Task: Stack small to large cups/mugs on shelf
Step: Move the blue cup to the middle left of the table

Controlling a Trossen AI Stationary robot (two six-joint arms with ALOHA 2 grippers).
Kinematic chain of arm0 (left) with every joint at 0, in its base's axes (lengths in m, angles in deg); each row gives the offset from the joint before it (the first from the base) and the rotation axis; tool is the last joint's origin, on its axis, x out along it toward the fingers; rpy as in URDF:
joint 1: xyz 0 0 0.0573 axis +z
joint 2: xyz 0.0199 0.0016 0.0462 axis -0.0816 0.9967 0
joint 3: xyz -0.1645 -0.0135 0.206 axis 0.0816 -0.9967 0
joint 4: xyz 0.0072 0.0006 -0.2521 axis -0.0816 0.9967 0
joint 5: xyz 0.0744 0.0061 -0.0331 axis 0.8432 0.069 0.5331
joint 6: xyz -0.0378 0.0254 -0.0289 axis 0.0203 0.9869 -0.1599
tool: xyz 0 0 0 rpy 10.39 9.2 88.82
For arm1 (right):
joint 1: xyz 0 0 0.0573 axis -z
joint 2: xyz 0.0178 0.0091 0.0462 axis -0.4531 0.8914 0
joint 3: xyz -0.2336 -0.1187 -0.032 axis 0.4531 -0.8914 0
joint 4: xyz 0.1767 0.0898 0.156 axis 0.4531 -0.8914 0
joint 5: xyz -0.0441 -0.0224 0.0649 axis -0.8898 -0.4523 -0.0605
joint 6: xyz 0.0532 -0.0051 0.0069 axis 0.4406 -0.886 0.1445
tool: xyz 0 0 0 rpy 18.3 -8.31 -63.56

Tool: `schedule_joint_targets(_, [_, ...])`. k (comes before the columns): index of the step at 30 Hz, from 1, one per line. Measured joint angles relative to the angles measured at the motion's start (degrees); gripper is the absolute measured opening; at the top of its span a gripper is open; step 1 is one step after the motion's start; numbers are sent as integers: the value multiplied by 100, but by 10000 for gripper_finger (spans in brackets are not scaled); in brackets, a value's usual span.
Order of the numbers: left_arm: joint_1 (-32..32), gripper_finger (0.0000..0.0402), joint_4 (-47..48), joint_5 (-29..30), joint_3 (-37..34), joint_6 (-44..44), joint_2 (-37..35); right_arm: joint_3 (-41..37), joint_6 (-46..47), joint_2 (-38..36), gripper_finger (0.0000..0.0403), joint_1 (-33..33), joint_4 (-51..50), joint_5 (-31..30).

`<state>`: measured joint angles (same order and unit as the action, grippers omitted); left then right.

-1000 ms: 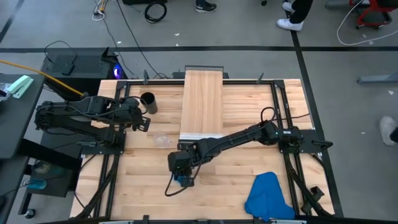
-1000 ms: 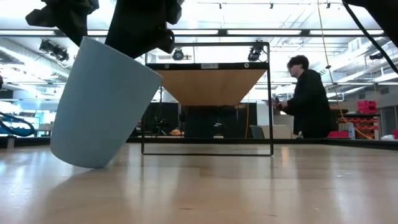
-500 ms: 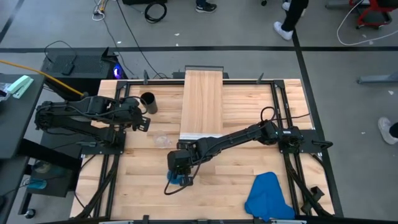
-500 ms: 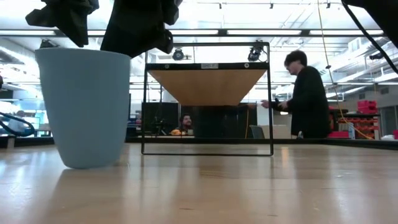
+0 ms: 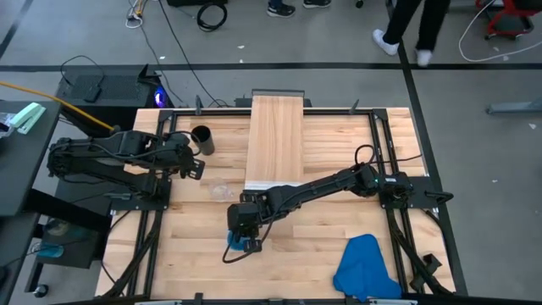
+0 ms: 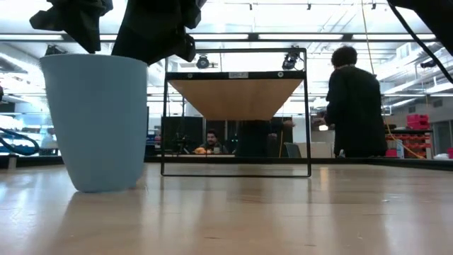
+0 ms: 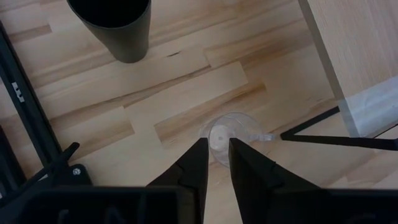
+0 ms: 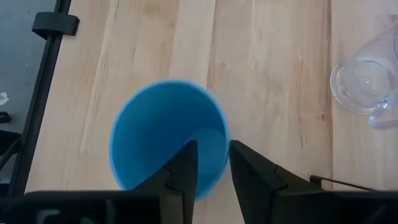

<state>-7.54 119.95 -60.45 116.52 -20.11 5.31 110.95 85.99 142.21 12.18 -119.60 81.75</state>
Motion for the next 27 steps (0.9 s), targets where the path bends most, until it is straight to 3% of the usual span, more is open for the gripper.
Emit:
schedule_joint_targets(15, [1, 79, 1, 42, 0, 34, 0, 649, -35, -1, 101, 85, -169, -7])
schedule_joint_targets(19, [1, 80, -1, 41, 0, 80, 0, 615, 11, -323, 98, 76, -503, -57])
schedule_joint_targets(27, [1, 77, 1, 42, 0, 159, -2, 626, 585, -1299, 70, -80, -2307, -1757])
